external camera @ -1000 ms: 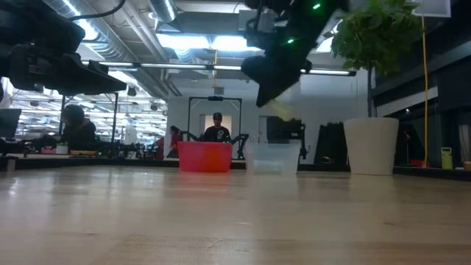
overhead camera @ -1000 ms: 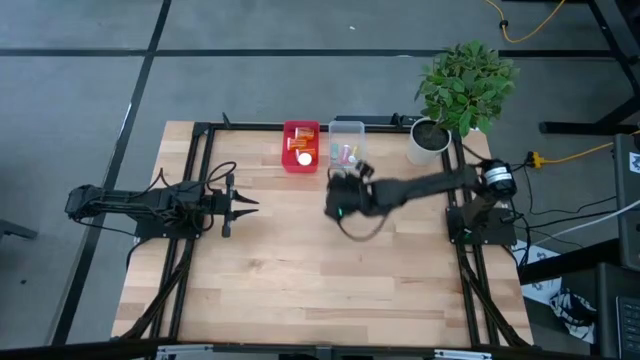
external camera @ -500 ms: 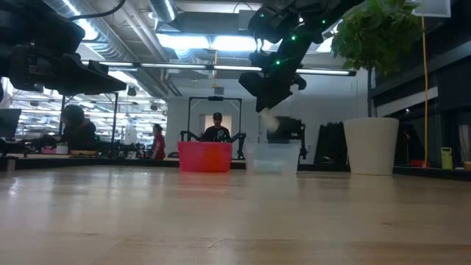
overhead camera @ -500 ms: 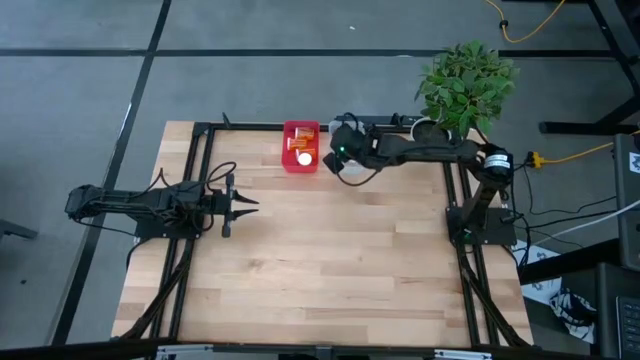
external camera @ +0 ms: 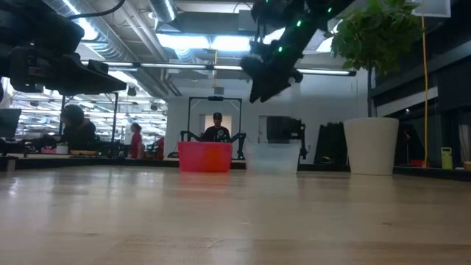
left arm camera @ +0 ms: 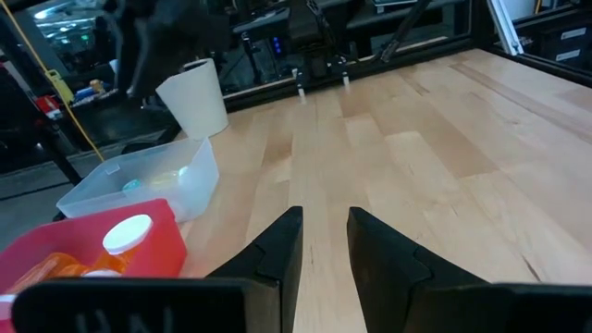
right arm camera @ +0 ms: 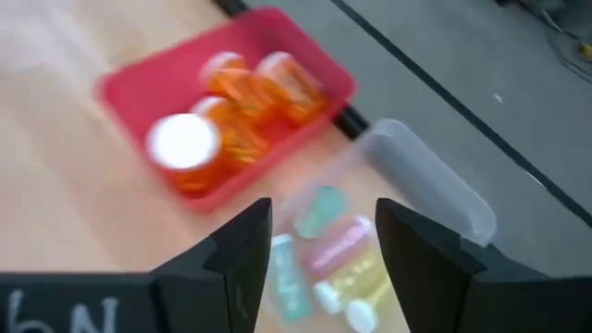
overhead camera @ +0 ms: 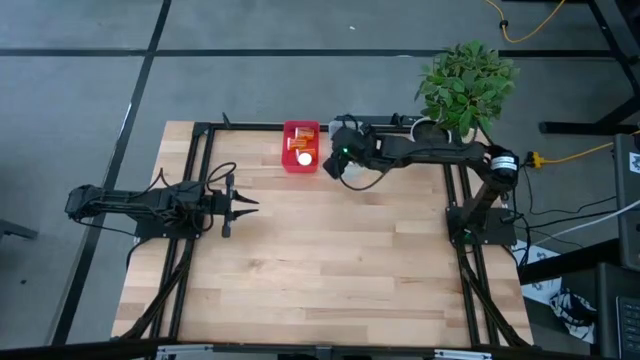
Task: Pick and place medicine bottles into bin by pill shape (circle, oval)
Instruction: Return to Home Position
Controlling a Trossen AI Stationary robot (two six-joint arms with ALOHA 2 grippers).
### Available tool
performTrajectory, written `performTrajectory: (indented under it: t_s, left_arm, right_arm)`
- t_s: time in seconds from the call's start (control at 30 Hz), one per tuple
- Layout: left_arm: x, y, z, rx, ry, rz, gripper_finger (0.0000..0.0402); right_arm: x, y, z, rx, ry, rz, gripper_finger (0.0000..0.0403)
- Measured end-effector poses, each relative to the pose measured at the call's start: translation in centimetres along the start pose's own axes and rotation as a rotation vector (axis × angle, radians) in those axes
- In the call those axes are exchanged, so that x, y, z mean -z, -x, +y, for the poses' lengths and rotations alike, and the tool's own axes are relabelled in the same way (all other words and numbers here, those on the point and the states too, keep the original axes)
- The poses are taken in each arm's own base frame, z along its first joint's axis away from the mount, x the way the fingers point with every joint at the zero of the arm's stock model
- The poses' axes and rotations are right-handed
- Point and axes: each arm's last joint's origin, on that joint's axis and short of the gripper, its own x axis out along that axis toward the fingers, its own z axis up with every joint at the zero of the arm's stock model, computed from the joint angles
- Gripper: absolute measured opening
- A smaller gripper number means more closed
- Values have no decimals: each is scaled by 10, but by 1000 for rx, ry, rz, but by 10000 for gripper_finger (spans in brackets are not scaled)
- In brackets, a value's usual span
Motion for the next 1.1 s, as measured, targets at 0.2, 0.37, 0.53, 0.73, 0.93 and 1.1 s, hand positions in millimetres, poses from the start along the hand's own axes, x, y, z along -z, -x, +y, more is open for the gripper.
performTrajectory:
  t_s: [0.2, 0.37, 0.53, 0.73, 0.93, 1.1]
  left_arm:
    - [0, 0, 0, 1, 35, 0, 82]
    - [0, 0, 0, 0, 84, 0, 82]
    - [0, 0, 0, 1, 84, 0, 82]
    - [0, 0, 0, 1, 86, 0, 82]
    - [0, 0, 0, 1, 86, 0, 82]
    - [0, 0, 0, 1, 86, 0, 82]
  right_arm:
    - [1, 41, 20, -172, 122, -20, 197]
    - [8, 59, 32, -275, 215, 4, 197]
    - [14, 65, 42, -295, 247, 21, 197]
    - [16, 70, 48, -312, 266, 13, 197]
    - [28, 64, 50, -385, 221, 74, 197]
    - [58, 46, 58, -564, 321, 91, 197]
